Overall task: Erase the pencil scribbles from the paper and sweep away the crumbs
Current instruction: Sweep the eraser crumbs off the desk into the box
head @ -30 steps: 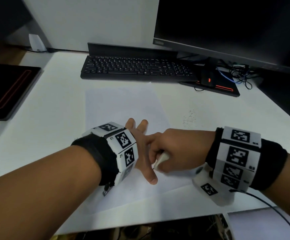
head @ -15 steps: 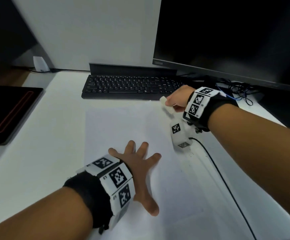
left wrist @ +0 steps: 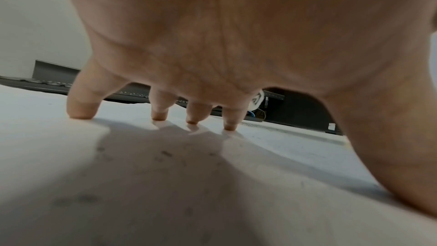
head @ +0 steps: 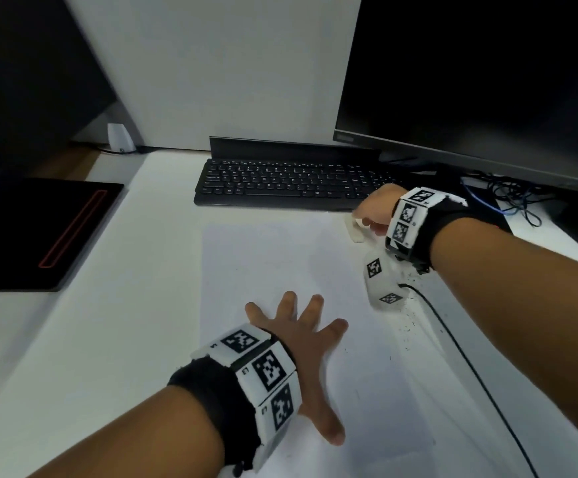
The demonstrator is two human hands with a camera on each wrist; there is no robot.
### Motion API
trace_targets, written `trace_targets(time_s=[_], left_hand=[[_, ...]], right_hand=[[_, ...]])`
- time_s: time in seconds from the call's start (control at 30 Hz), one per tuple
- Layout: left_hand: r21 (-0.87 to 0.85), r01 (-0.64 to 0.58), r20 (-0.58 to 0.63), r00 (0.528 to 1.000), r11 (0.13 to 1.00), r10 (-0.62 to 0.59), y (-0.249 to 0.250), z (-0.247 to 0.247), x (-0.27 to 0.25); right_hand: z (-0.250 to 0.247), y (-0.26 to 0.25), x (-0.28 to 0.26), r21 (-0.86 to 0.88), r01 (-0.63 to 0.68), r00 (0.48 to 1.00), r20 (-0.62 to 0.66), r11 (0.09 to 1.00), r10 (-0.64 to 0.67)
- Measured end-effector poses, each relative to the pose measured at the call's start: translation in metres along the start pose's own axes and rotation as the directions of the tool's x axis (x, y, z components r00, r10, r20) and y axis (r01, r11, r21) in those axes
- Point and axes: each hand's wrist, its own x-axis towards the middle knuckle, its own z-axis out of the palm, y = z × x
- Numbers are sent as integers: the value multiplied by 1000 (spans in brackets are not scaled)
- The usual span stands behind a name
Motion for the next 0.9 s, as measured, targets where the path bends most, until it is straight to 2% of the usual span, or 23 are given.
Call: trace_targets(time_s=[0.07,0.17,0.27,0.37,0.43,0.5,0.57,0.63,0.73,0.8,0.9], left_hand=[[-21,23,3,1000,1000,-23,-2,-2,0],[-105,53,-97,993,993,-64,-13,-9,-12],[-143,132,-155,976,981,-153,-48,-16,-41],[-46,239,-63,968,970,-242,-91,-4,-70],[15,266,14,964,964,-266,-107,10,-82],[-5,266,53,963,964,-266,-113,22,-88],[-53,270,67,962,962,-266,-112,28,-93],[-102,270,68,962,957,-264,-110,35,-92],[-89,251,79,966,964,-245,-103,45,-84],[-4,282,100,955,959,-280,-96,47,-83],[37,326,93,940,945,-328,-86,46,-86]], right_hand=[[-9,-6,-16,108,-12,999,53,994,6],[-21,-16,-58,272,78,994,50,959,-95],[-21,-22,-109,515,168,973,52,841,-226],[-5,-26,-153,720,151,956,69,677,-286],[15,-27,-179,837,105,957,62,537,-284],[40,-29,-199,916,24,966,83,400,-246],[70,-31,-217,958,-111,962,170,263,-214],[100,-34,-236,948,-280,928,308,153,-210],[141,-32,-258,898,-436,875,439,61,-203],[162,-31,-264,877,-480,864,474,11,-171],[181,-23,-264,867,-493,867,483,-73,-121]])
